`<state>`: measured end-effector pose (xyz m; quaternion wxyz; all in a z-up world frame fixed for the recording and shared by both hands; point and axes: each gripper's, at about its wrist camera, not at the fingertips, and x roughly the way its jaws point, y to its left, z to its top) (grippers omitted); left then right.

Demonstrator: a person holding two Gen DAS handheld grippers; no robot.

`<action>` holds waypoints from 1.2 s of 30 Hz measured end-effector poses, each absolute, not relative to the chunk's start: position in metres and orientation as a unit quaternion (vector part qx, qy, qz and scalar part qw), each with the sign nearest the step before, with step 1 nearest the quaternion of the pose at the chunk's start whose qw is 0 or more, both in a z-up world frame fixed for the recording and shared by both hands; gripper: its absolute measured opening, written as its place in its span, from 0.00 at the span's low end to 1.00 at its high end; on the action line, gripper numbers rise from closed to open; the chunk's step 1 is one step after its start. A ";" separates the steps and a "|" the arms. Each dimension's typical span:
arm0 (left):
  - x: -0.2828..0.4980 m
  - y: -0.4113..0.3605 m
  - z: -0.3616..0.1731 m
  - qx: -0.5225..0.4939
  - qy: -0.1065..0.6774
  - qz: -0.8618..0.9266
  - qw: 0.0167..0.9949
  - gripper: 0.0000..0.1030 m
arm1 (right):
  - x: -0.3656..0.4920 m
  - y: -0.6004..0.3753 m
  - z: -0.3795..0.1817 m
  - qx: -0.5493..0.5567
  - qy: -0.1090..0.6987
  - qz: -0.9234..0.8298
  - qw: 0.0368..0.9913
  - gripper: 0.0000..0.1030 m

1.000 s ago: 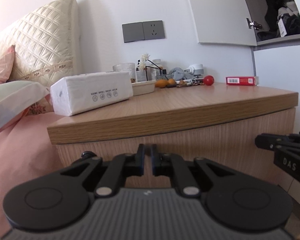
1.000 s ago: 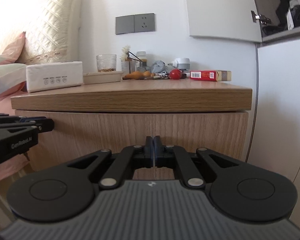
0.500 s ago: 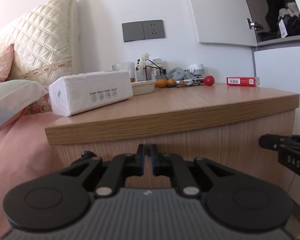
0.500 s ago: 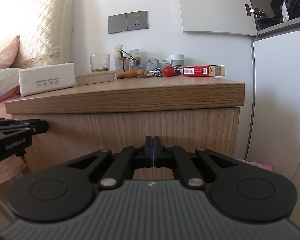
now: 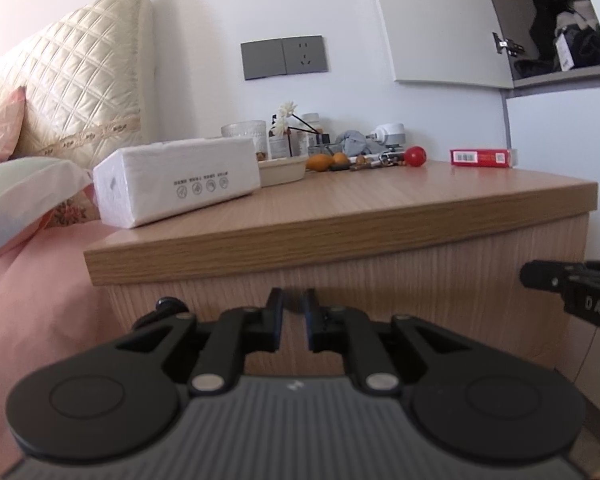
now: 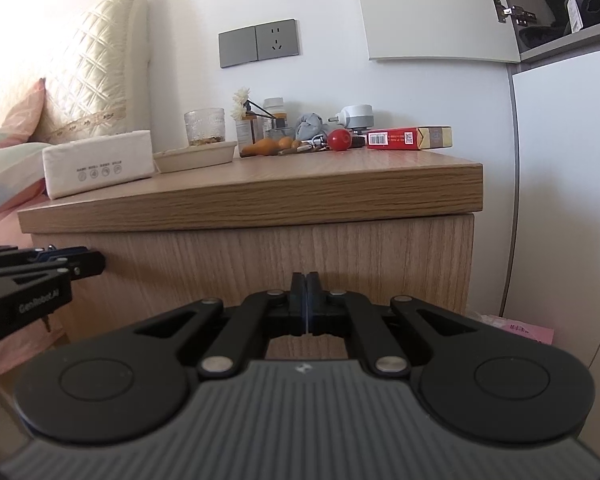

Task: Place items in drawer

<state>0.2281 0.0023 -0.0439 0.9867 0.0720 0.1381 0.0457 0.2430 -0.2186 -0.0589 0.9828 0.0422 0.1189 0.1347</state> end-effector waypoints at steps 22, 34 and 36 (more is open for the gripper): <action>0.176 0.012 -0.013 0.044 0.138 0.039 0.989 0.57 | 0.225 -0.239 -0.034 0.096 0.160 0.141 0.972 0.05; 0.137 0.030 0.014 0.046 0.132 0.039 0.989 0.79 | 0.185 -0.238 -0.007 0.049 0.161 0.150 0.974 0.07; 0.130 0.031 0.019 0.041 0.128 0.037 0.990 0.81 | 0.177 -0.241 0.000 0.045 0.150 0.151 0.976 0.07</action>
